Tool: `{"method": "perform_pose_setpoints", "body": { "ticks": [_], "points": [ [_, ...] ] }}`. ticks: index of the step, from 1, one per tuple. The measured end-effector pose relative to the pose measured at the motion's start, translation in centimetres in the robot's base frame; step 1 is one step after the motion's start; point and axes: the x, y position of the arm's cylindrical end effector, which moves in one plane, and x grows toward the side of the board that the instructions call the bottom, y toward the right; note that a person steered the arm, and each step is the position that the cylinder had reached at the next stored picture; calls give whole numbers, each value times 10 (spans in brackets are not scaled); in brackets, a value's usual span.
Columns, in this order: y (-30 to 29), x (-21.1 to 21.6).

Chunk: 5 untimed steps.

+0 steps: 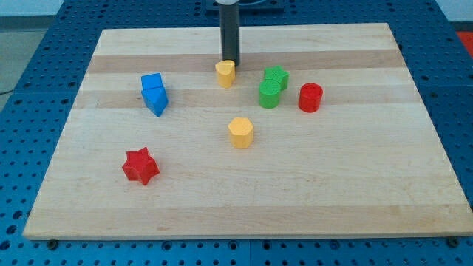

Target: Slide the yellow heart closer to the yellow hexagon

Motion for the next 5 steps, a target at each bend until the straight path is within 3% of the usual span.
{"method": "perform_pose_setpoints", "body": {
  "ticks": [5],
  "points": [
    [-30, 119]
  ]
}}
